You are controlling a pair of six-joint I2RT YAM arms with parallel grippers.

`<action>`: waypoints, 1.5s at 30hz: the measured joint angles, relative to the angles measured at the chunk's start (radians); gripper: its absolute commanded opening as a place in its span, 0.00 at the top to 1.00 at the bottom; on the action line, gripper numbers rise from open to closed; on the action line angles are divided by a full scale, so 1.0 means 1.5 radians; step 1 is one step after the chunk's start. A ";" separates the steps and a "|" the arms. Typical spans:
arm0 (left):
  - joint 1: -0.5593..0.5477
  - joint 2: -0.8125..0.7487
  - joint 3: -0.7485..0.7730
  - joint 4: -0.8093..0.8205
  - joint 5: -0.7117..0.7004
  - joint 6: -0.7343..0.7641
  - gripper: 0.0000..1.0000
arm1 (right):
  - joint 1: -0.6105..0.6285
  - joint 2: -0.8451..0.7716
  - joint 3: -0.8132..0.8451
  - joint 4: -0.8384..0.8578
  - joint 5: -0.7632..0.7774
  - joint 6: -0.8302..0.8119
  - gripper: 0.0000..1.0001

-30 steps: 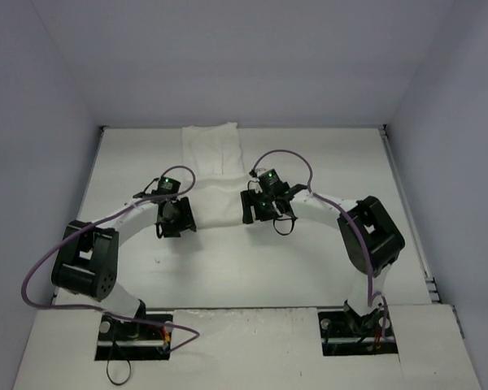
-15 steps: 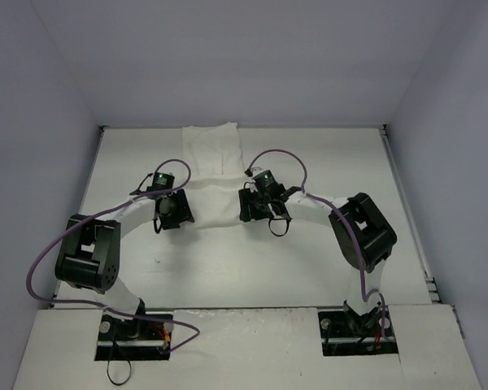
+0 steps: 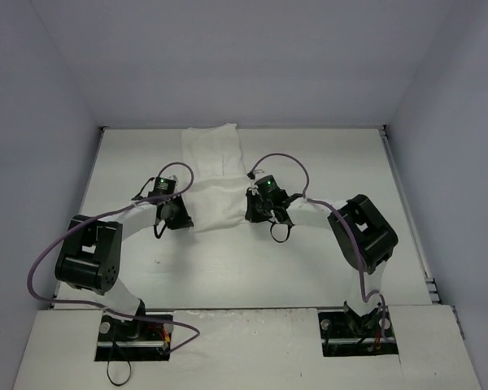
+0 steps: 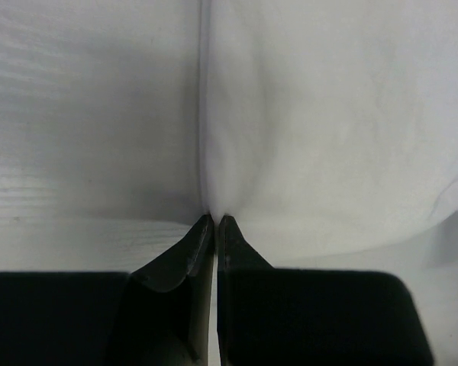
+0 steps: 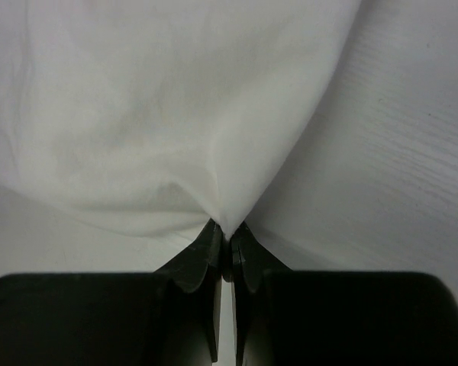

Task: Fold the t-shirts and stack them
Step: Grab one side of the 2/3 rectangular tshirt with both arms, then fold the long partially folded tshirt into a neat square

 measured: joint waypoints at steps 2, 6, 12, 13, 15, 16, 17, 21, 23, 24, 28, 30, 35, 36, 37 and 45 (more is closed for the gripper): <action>-0.004 -0.027 -0.022 -0.010 0.008 -0.003 1.00 | 0.001 -0.022 -0.028 0.008 0.002 0.003 1.00; -0.025 -0.142 -0.086 -0.095 0.027 -0.006 1.00 | 0.020 -0.096 -0.108 -0.012 0.003 0.016 1.00; -0.094 -0.382 -0.162 -0.203 0.039 -0.056 1.00 | 0.100 -0.259 -0.232 -0.089 0.025 0.069 1.00; -0.114 -0.419 -0.171 -0.224 0.041 -0.070 1.00 | 0.107 -0.284 -0.244 -0.102 0.028 0.077 1.00; -0.139 -0.460 -0.188 -0.241 0.043 -0.097 1.00 | 0.116 -0.338 -0.262 -0.127 0.037 0.099 1.00; -0.149 -0.477 -0.198 -0.247 0.045 -0.113 1.00 | 0.120 -0.362 -0.267 -0.141 0.042 0.109 1.00; -0.159 -0.494 -0.209 -0.254 0.045 -0.128 1.00 | 0.124 -0.386 -0.269 -0.157 0.046 0.118 1.00; -0.183 -0.559 -0.209 -0.315 0.043 -0.165 1.00 | 0.143 -0.455 -0.247 -0.230 0.053 0.133 1.00; -0.183 -0.571 -0.173 -0.347 0.029 -0.168 1.00 | 0.144 -0.458 -0.208 -0.269 0.060 0.127 1.00; -0.183 -0.566 -0.144 -0.364 0.018 -0.168 1.00 | 0.143 -0.455 -0.183 -0.284 0.066 0.121 1.00; -0.180 -0.483 0.000 -0.396 -0.034 -0.153 1.00 | 0.120 -0.401 -0.045 -0.319 0.089 0.074 0.99; -0.163 -0.436 0.051 -0.399 -0.056 -0.141 1.00 | 0.099 -0.349 0.026 -0.326 0.092 0.046 0.99; -0.074 -0.314 0.119 -0.390 -0.082 -0.112 1.00 | 0.048 -0.202 0.176 -0.336 0.073 -0.015 0.99; -0.054 -0.295 0.129 -0.390 -0.083 -0.105 1.00 | 0.041 -0.173 0.202 -0.340 0.065 -0.026 0.99; -0.036 -0.276 0.141 -0.387 -0.083 -0.098 1.00 | 0.034 -0.145 0.228 -0.343 0.056 -0.035 0.99; 0.038 -0.108 0.264 -0.344 -0.081 -0.044 1.00 | -0.001 0.053 0.423 -0.367 0.010 -0.093 0.95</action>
